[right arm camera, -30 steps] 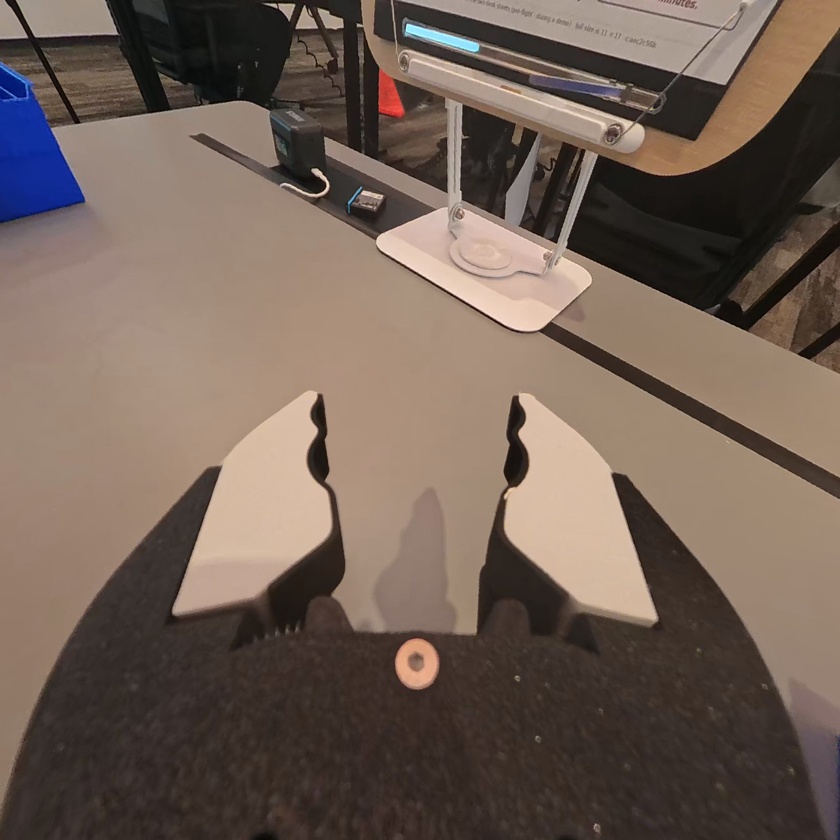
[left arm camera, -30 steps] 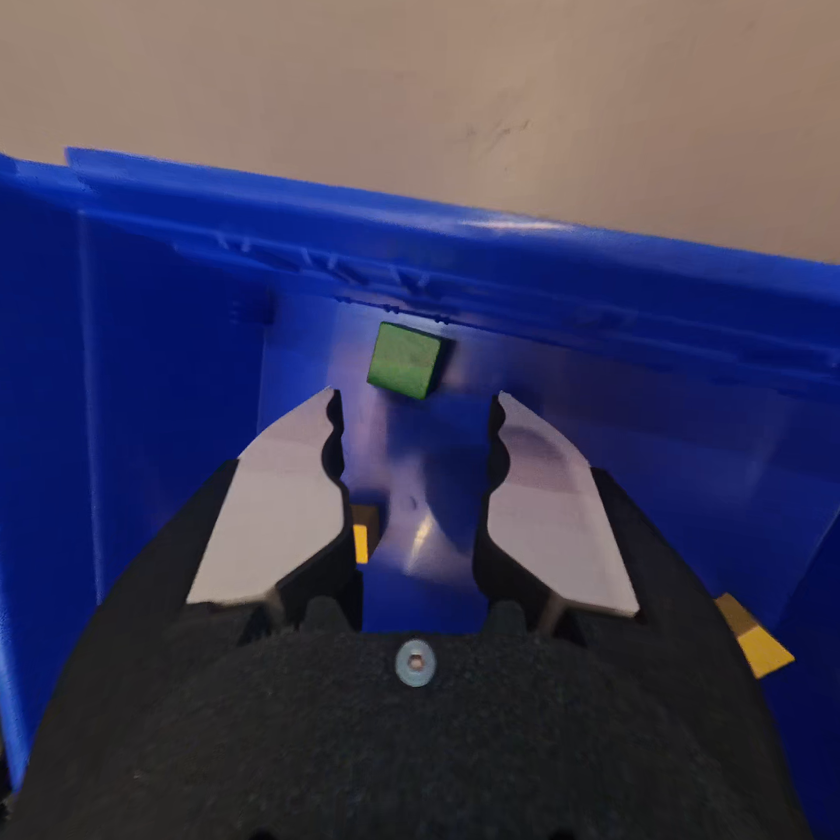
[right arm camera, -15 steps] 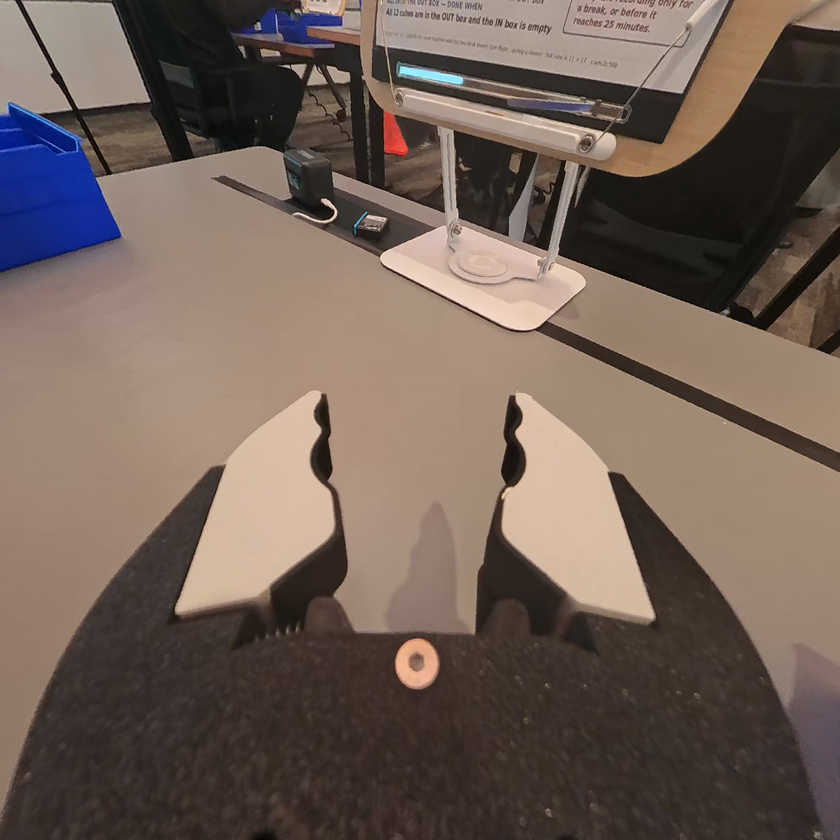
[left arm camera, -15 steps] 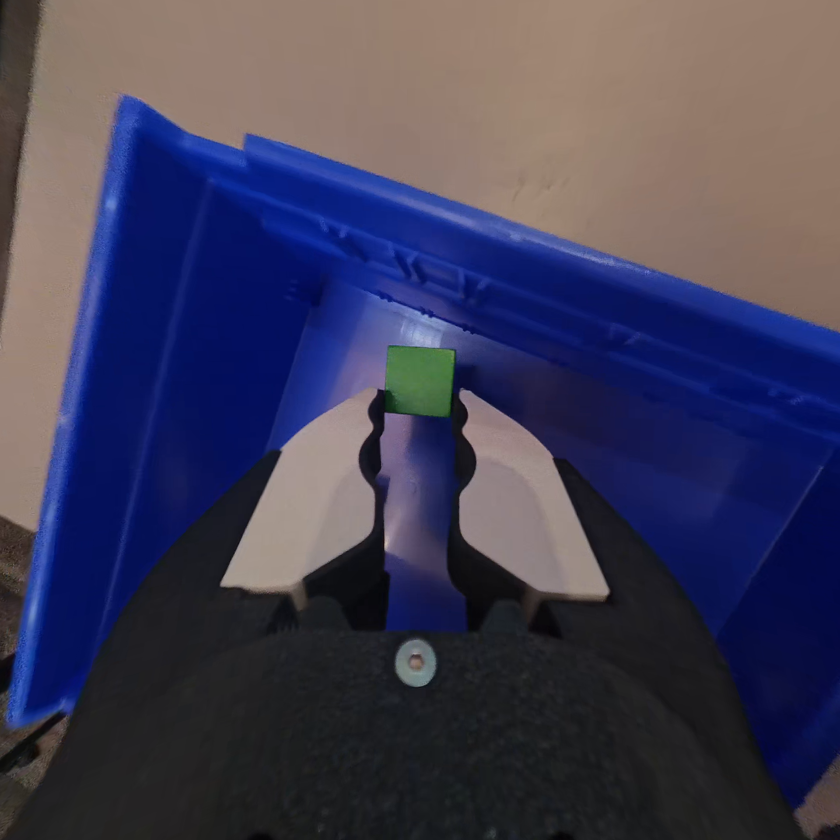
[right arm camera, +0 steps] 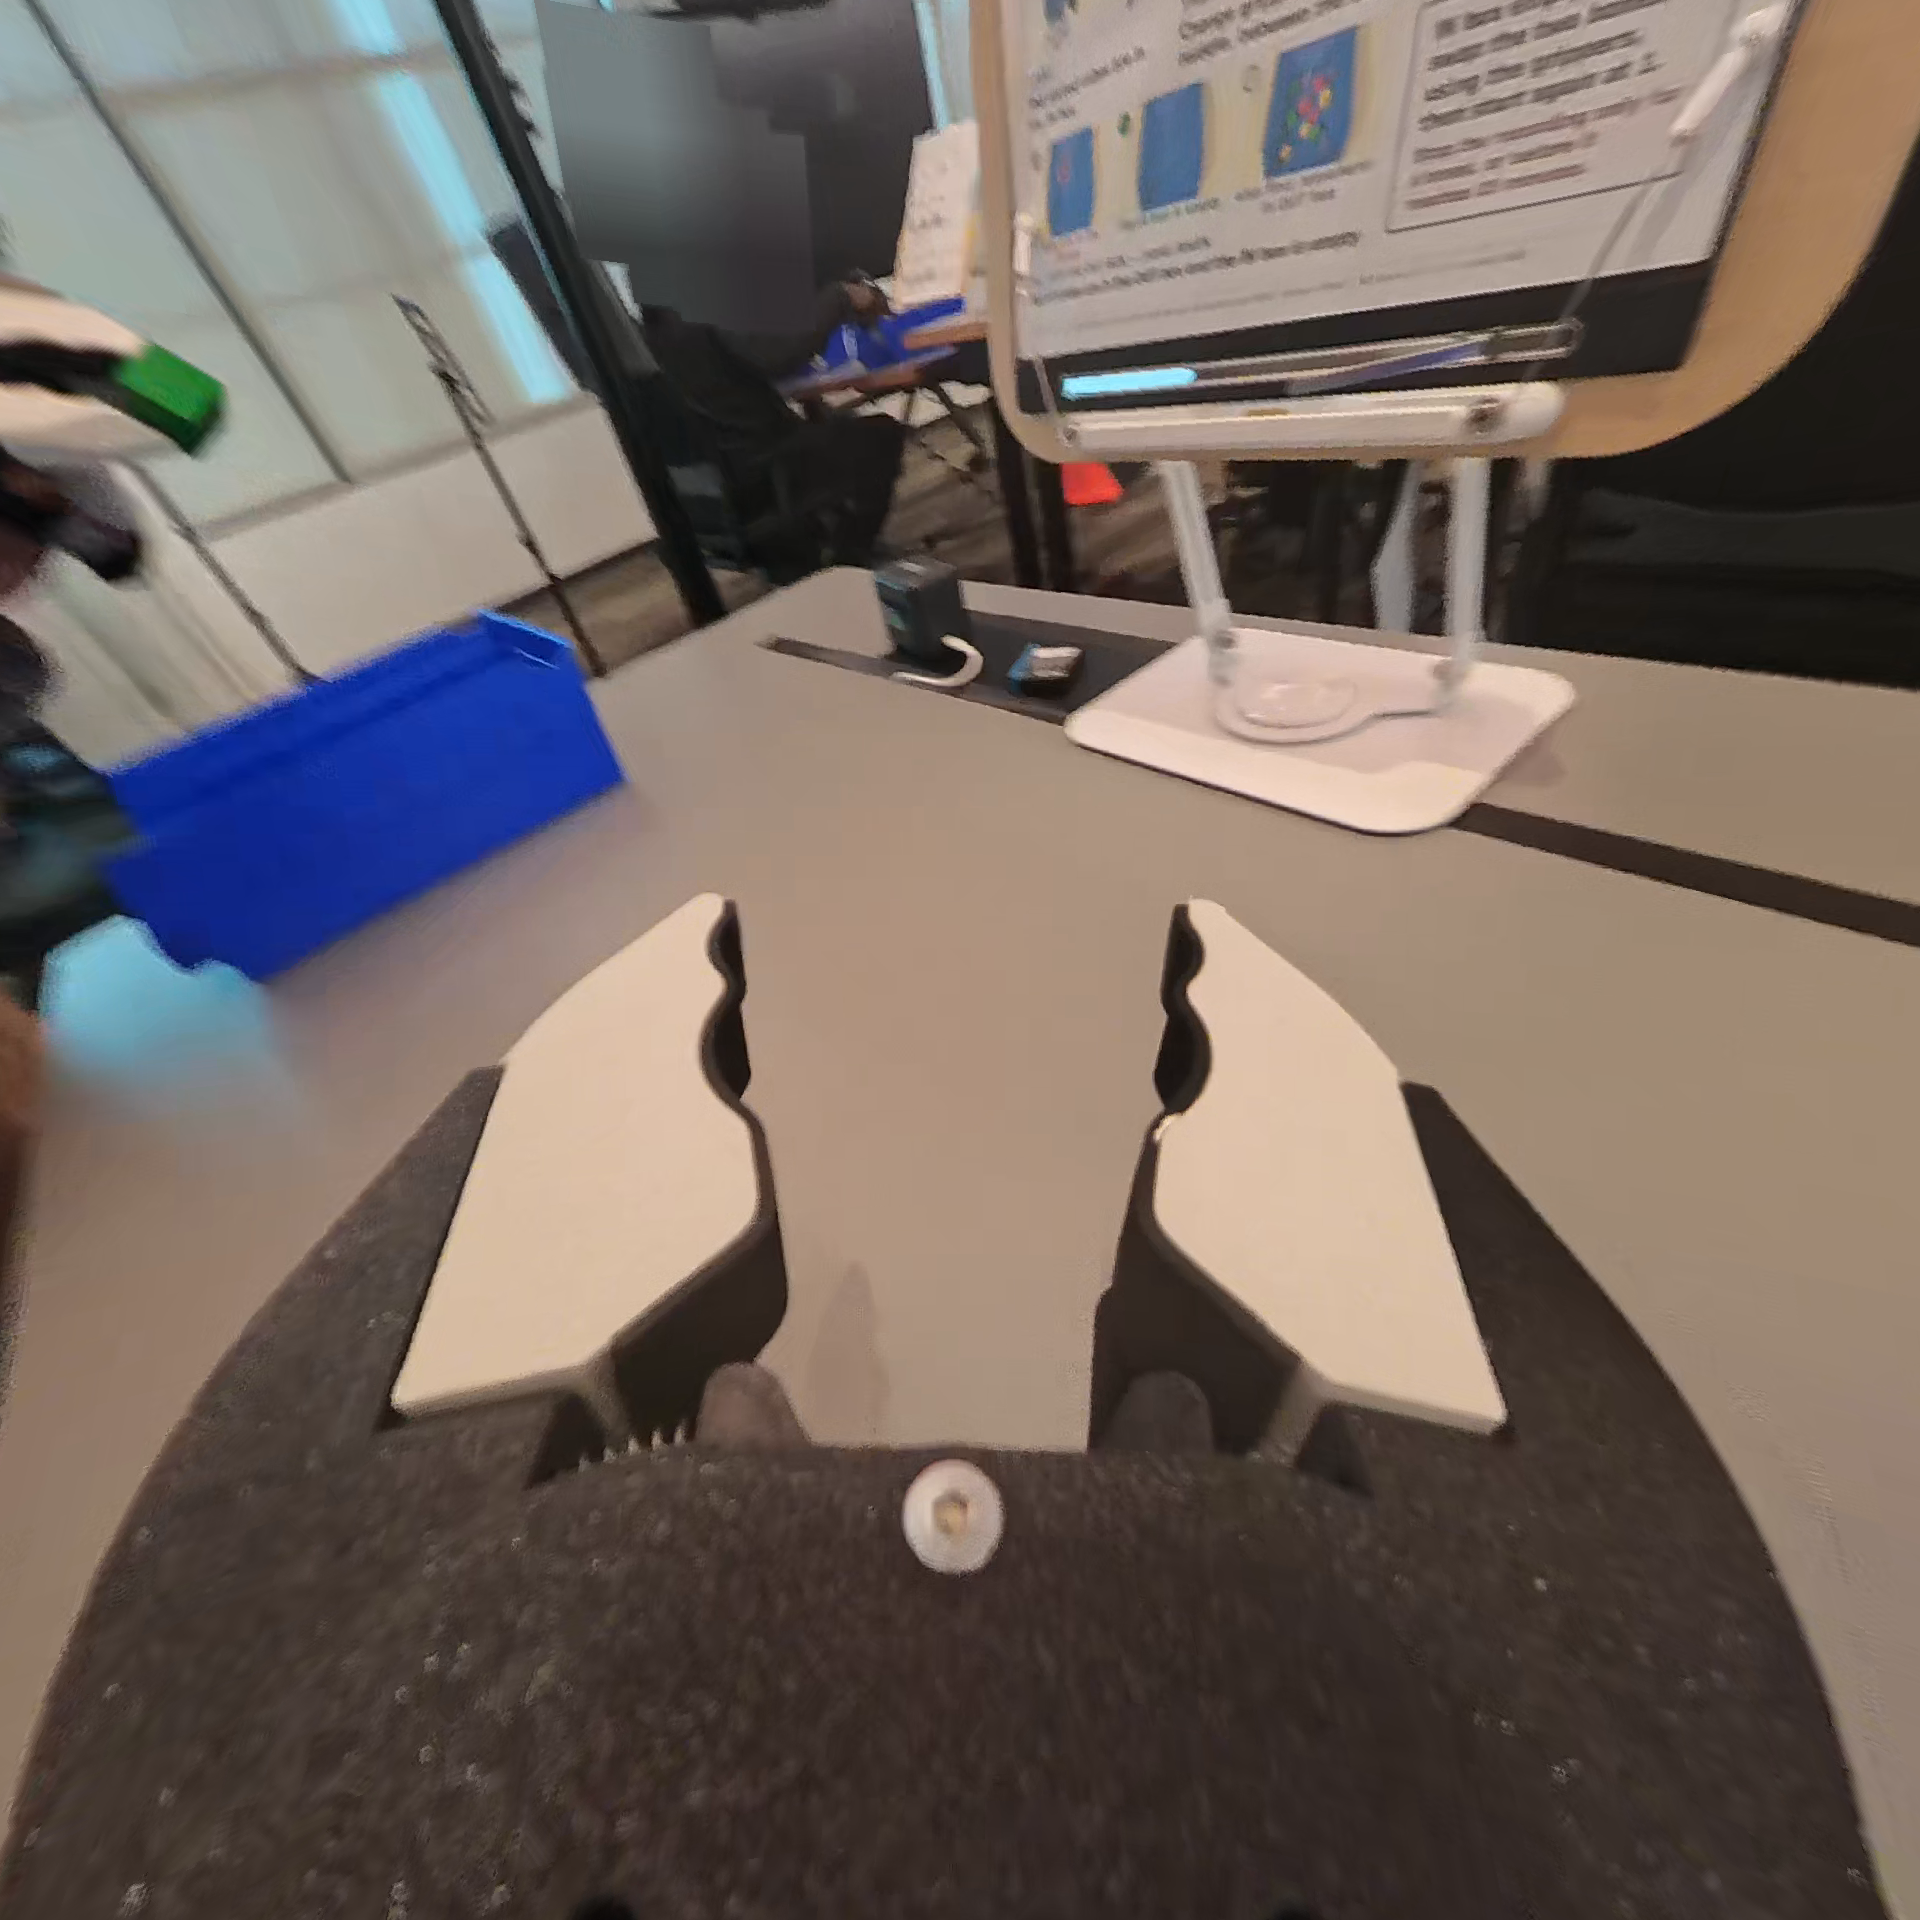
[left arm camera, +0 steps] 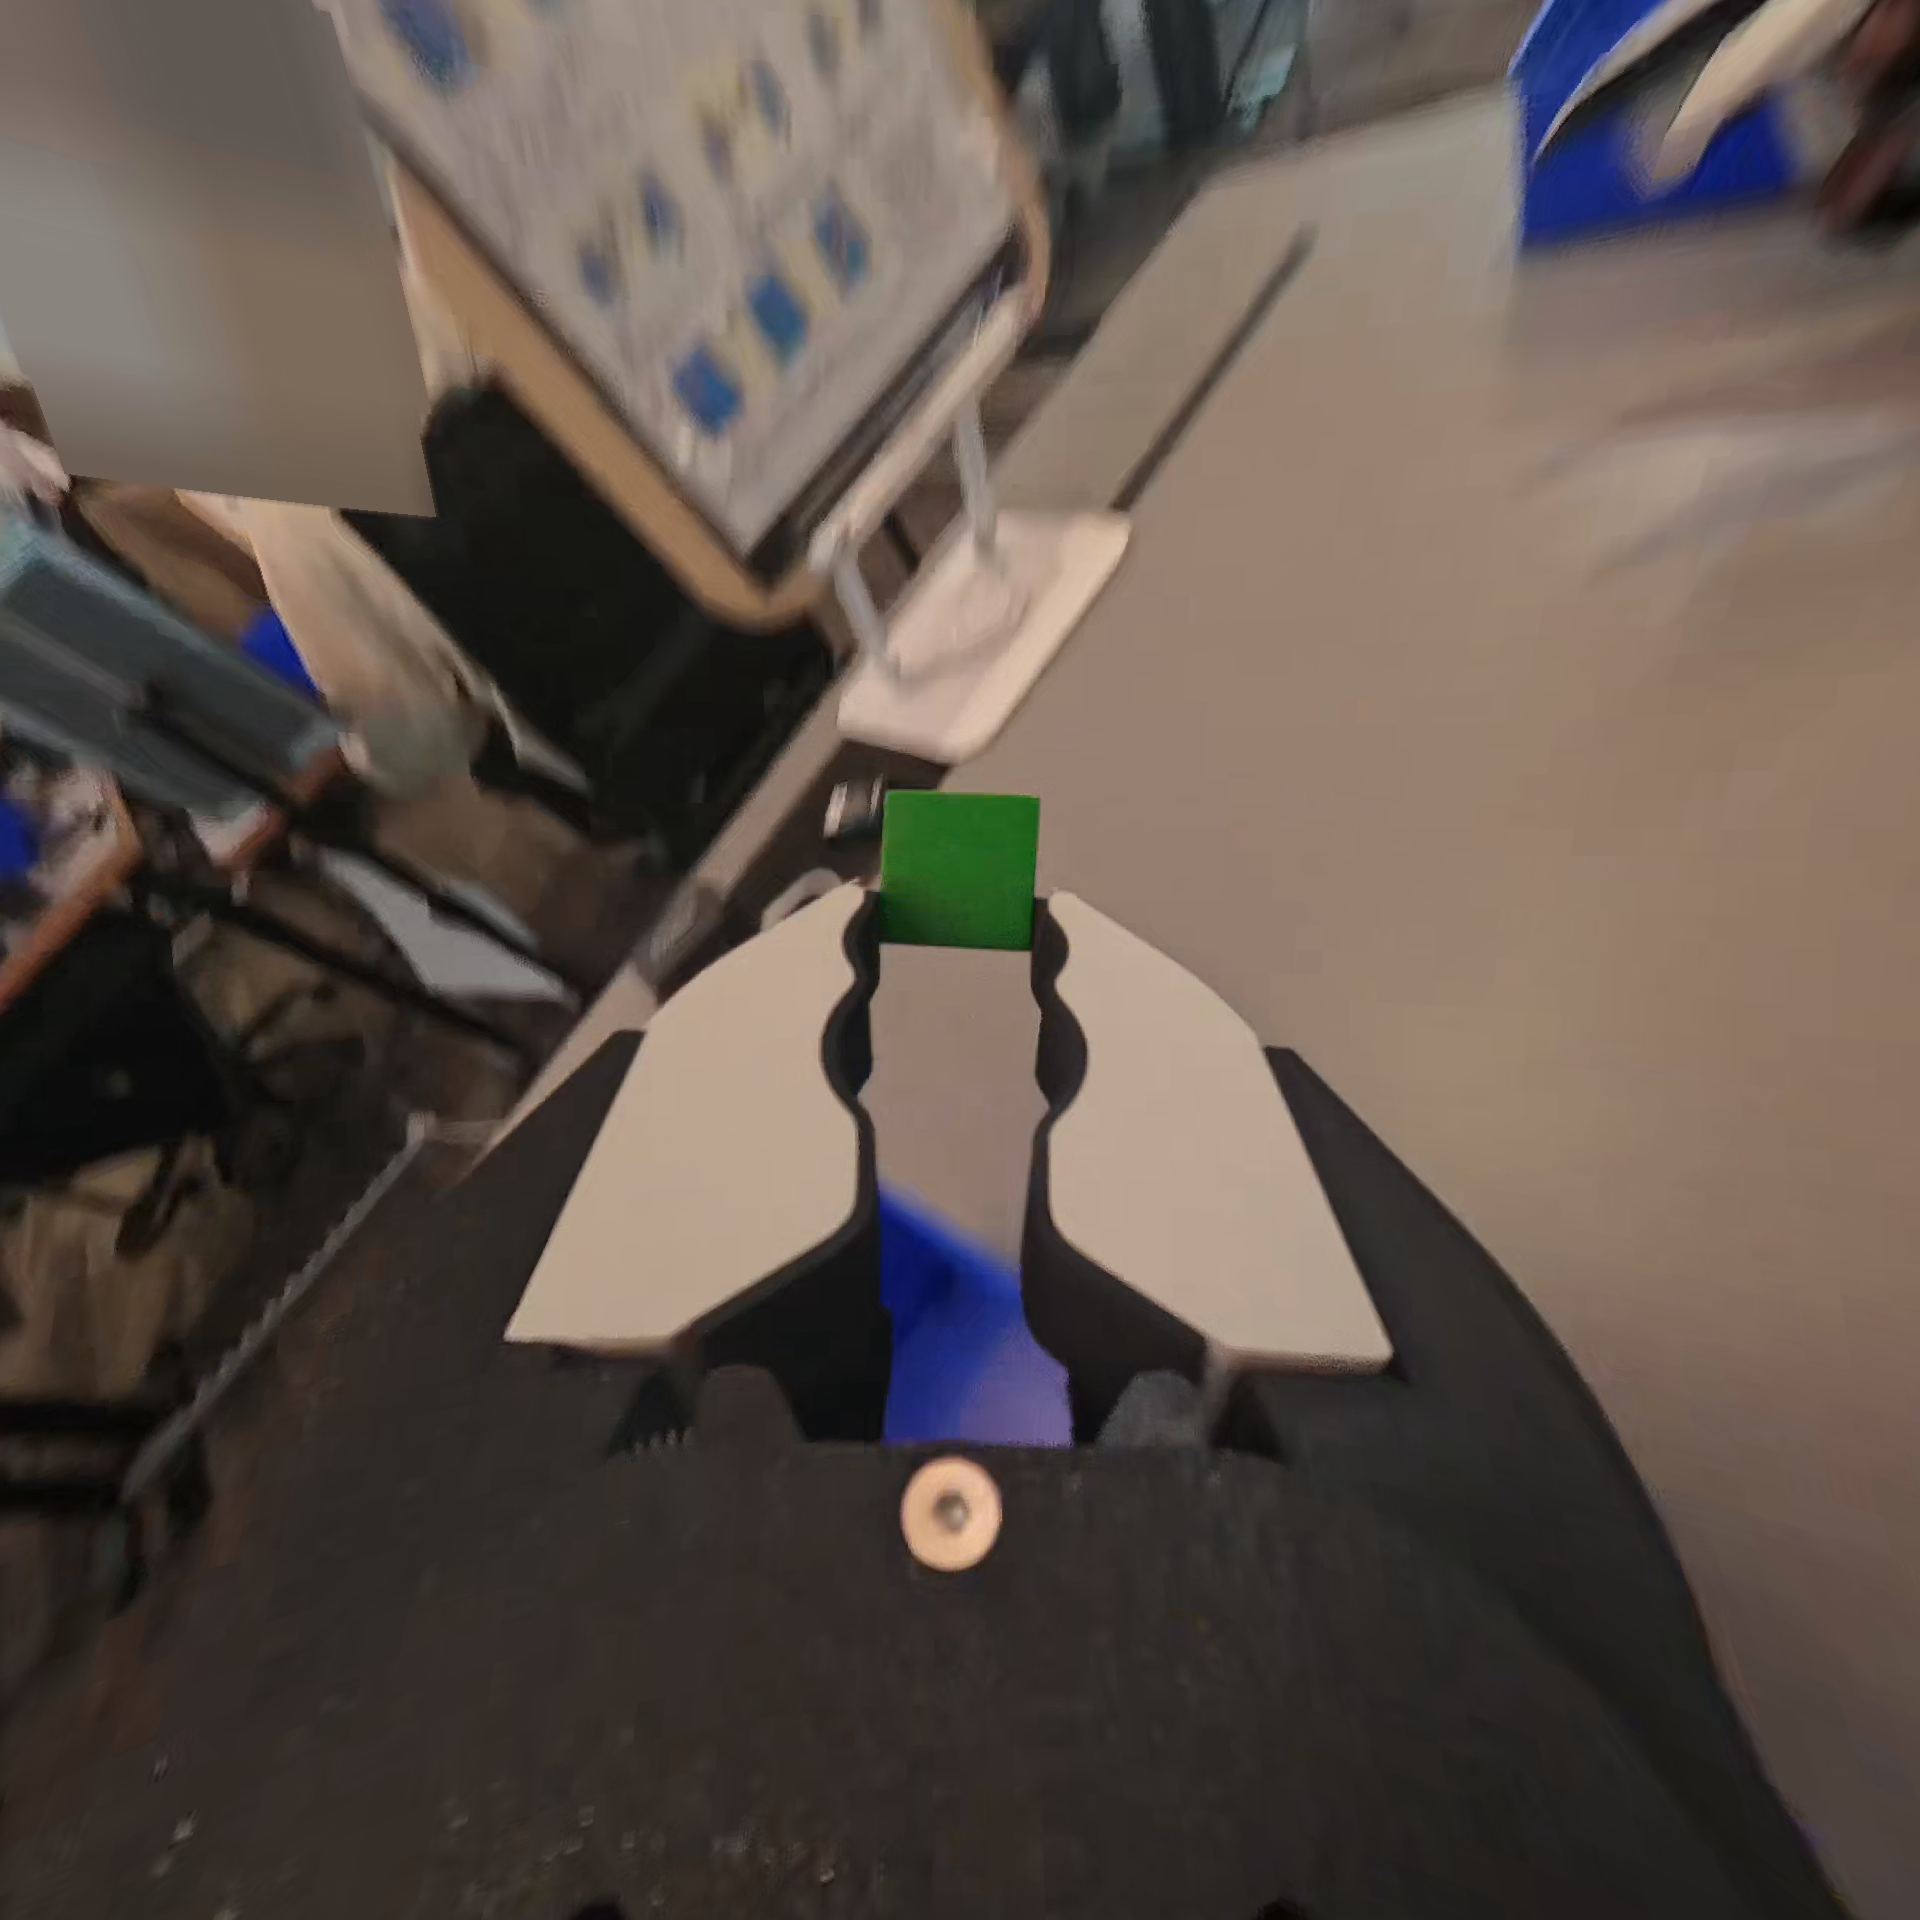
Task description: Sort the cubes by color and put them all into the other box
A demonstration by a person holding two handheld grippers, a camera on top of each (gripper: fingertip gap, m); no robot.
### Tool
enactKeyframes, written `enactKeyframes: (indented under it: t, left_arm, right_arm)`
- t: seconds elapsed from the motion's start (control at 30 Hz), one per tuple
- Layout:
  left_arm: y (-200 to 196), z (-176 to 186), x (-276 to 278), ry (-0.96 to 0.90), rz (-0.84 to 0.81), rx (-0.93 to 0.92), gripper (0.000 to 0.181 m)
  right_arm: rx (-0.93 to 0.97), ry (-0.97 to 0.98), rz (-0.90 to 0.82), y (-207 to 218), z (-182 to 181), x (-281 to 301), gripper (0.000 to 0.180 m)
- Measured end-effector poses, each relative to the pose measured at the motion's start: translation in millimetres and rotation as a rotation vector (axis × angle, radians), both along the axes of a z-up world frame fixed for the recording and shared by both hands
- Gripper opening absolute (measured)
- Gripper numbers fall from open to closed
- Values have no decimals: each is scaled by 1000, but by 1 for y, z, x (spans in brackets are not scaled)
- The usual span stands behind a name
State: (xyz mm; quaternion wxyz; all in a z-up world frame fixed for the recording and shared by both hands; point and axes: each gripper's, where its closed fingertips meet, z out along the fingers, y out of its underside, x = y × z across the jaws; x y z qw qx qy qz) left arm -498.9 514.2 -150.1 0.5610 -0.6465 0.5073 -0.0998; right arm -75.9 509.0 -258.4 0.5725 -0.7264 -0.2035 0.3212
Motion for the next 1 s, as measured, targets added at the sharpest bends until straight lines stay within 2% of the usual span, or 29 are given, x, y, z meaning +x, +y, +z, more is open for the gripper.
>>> enactKeyframes:
  t: [0.1, 0.17, 0.4, 0.5, 0.7, 0.77, 0.83, 0.93, 0.97, 1.0]
  left_arm:
    - [-24, 24, 77, -155, -133, 86, 27]
    - [-33, 21, 125, -216, -189, 112, 27]
    - [-34, -63, 251, -56, -171, 9, 27]
    - [-35, -82, 276, 28, -137, 6, 27]
    - [-50, -96, 308, 63, -174, 17, 27]
    - [-55, -96, 314, 46, -189, 13, 27]
    - [-57, -93, 318, 27, -188, 16, 27]
    - [-63, -90, 324, -39, -221, -9, 27]
    - [-65, -91, 325, -71, -235, -42, 34]
    - [-66, -93, 326, -101, -245, -79, 49]
  right_arm:
    - [-93, 187, 140, -15, 20, -30, 82]
    - [-178, 282, 234, -26, 33, -51, 82]
    - [-515, 265, 374, -52, 40, -97, 72]
    - [-601, 224, 412, -59, 35, -108, 71]
    - [-673, 132, 414, -57, 16, -120, 61]
    - [-674, 118, 406, -53, 11, -120, 54]
    - [-672, 135, 438, -54, 13, -120, 29]
    - [-638, 114, 424, -54, 18, -109, 28]
    - [-612, 95, 404, -52, 21, -100, 29]
    - [-592, 83, 383, -51, 26, -88, 28]
